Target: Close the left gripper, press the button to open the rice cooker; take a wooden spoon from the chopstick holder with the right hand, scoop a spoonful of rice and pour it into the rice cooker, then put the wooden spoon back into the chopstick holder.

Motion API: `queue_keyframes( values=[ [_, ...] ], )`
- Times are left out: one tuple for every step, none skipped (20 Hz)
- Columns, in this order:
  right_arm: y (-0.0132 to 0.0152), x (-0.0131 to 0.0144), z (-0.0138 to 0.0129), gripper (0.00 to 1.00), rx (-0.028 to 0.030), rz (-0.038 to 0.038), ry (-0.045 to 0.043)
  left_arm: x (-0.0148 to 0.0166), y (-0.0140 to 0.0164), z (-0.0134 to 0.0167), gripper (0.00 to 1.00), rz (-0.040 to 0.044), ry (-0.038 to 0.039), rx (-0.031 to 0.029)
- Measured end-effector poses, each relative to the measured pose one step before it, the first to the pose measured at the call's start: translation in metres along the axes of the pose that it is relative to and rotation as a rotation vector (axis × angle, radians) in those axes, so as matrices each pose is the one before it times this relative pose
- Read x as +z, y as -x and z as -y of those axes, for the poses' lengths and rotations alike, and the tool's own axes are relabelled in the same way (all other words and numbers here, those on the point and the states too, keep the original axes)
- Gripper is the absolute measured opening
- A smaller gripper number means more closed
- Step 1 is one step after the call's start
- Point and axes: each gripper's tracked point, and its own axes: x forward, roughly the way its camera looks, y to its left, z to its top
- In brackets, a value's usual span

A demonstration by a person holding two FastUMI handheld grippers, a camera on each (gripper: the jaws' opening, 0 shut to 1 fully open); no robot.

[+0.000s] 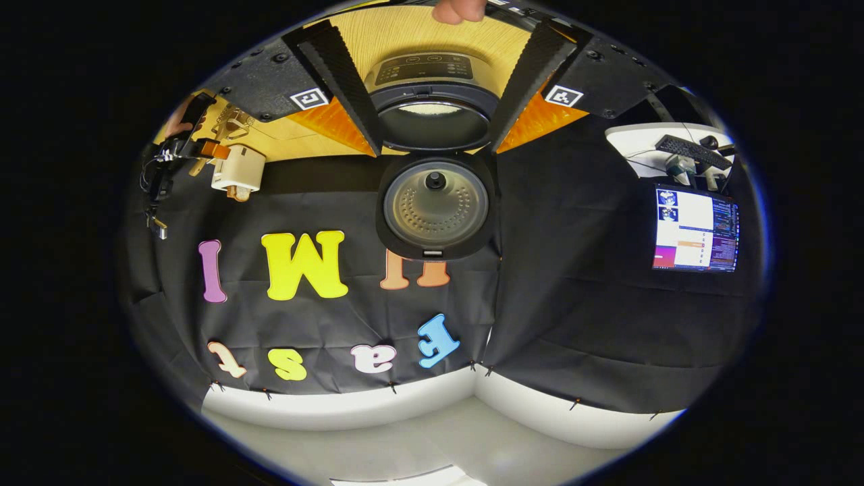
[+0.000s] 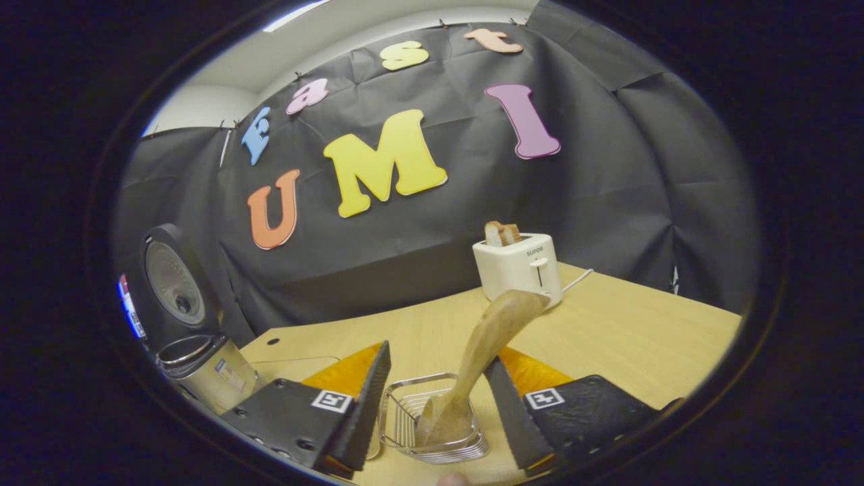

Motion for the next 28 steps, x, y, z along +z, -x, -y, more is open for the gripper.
queue_keyframes(
  values=[
    [0.00246, -0.00206, 0.0018, 0.84, 0.0005, -0.00539, 0.00807, 0.00151, -0.00032, -0.0003, 1.0, 0.00405, -0.00028, 0.00196],
    [0.00331, -0.00176, 0.00163, 0.82, 0.0, -0.0071, 0.01544, 0.00146, 0.00133, 0.00216, 1.0, 0.00421, -0.00063, -0.00144],
    [0.00502, -0.00009, 0.00202, 0.88, -0.00054, -0.00331, 0.01561, 0.00108, -0.00035, 0.00079, 1.0, 0.00526, -0.00134, -0.00006],
    [0.00474, 0.00059, 0.00248, 0.82, 0.00211, 0.001, 0.01507, 0.00068, -0.00057, -0.00129, 1.0, 0.00336, 0.00033, 0.0031],
    [0.00573, 0.00083, 0.00154, 0.82, 0.00239, 0.00432, 0.01481, -0.00006, 0.0, 0.00036, 1.0, -0.00205, 0.00157, 0.00009],
    [0.00591, 0.00088, 0.00307, 0.93, -0.00188, 0.00595, 0.00836, 0.00029, 0.00051, 0.00284, 1.0, 0.00072, 0.00041, -0.00192],
    [0.00595, 0.00084, 0.00223, 0.88, -0.00052, -0.00432, -0.00623, 0.00032, -0.00038, 0.00177, 1.0, 0.00206, -0.00175, 0.00017],
    [0.00521, -0.00058, -0.00189, 0.88, 0.01, -0.00522, -0.00975, 0.00225, -0.00025, 0.00209, 1.0, 0.00238, -0.00259, 0.003],
    [0.00593, -0.00061, 0.00084, 0.94, 0.0001, -0.0097, 0.005, 0.00134, -0.00041, 0.00243, 1.0, 0.00708, -0.00138, 0.00529],
    [0.00484, -0.00107, 0.00063, 0.94, 0.00294, -0.0064, 0.01333, 0.0013, 0.00018, 0.00391, 1.0, 0.00372, 0.00035, 0.00266],
    [0.00688, 0.00015, 0.00169, 0.94, 0.00169, -0.00495, 0.01494, -0.00002, -0.00016, 0.00445, 1.0, 0.00028, -0.00161, -0.00207],
    [0.00944, 0.00296, 0.00084, 0.94, 0.01185, 0.00892, 0.01148, -0.00007, -0.0006, 0.00313, 1.0, -0.00125, -0.00564, 0.00732],
    [0.00852, 0.00219, -0.00079, 0.94, 0.01272, 0.00884, 0.01697, 0.0, -0.0003, 0.00109, 1.0, -0.00387, -0.00939, 0.01476],
    [0.00854, -0.00579, 0.0017, 0.93, 0.02499, 0.00322, 0.01378, 0.00227, 0.00047, 0.00337, 1.0, 0.00212, -0.00692, 0.00201],
    [0.00782, -0.00059, -0.00732, 0.93, 0.04091, -0.00269, 0.00478, 0.0075, -0.00003, 0.00309, 1.0, 0.03107, 0.00411, 0.01053],
    [0.00585, 0.00033, -0.00577, 0.94, 0.03244, -0.00292, 0.01017, 0.00524, -0.00216, 0.0027, 1.0, 0.01509, 0.01183, 0.00877],
    [0.00473, 0.00058, -0.00636, 0.94, 0.02994, -0.001, 0.01922, 0.00238, -0.00317, 0.00658, 0.99, -0.00929, 0.0123, -0.01045],
    [0.00328, 0.00233, -0.00596, 0.94, 0.03137, 0.00818, 0.01941, 0.00251, -0.00315, 0.00759, 1.0, -0.01248, 0.0072, -0.01654],
    [0.00235, 0.00333, -0.00561, 0.94, 0.02389, 0.01615, 0.01937, 0.00494, -0.00403, 0.00522, 1.0, -0.0054, -0.0054, -0.0069],
    [0.00102, 0.0012, -0.00298, 0.94, 0.01585, 0.01628, 0.03158, 0.00605, -0.00493, -0.00043, 1.0, -0.00585, -0.01582, 0.00546],
    [-0.00187, -0.0012, -0.00148, 0.94, 0.00681, 0.00799, 0.04386, 0.00615, -0.00457, 0.00225, 1.0, -0.00885, -0.01953, -0.01124],
    [-0.00255, -0.00721, -0.0013, 0.94, 0.00976, -0.01097, 0.0392, 0.00713, -0.00587, 0.00819, 1.0, -0.01135, -0.01273, -0.04007],
    [-0.00114, -0.00694, -0.00229, 0.94, 0.01575, -0.01516, 0.02007, 0.01206, -0.00626, 0.00416, 1.0, 0.00051, -0.01467, -0.01296],
    [-0.0011, -0.0051, -0.00163, 0.95, 0.01706, -0.013, 0.00369, 0.01292, -0.00892, -0.00124, 0.99, -0.00287, -0.01531, 0.00088],
    [-0.00137, -0.00413, 0.00045, 0.95, 0.00943, -0.00583, -0.00702, 0.01159, -0.00868, 0.00004, 0.99, -0.00168, -0.00983, -0.00509],
    [-0.00038, -0.00189, 0.00205, 0.96, 0.00684, -0.00088, -0.0116, 0.01375, -0.0099, 0.00285, 0.99, 0.0083, 0.00095, -0.01084],
    [-0.00023, 0.00085, 0.00378, 0.97, -0.00371, 0.00283, -0.00569, 0.00763, -0.00964, 0.00056, 0.99, -0.0115, 0.00607, -0.00231],
    [0.0, 0.00079, 0.00256, 0.96, 0.0001, 0.00747, 0.00561, 0.00465, -0.01009, 0.00105, 0.99, -0.01692, 0.00002, -0.00458]
  ],
)
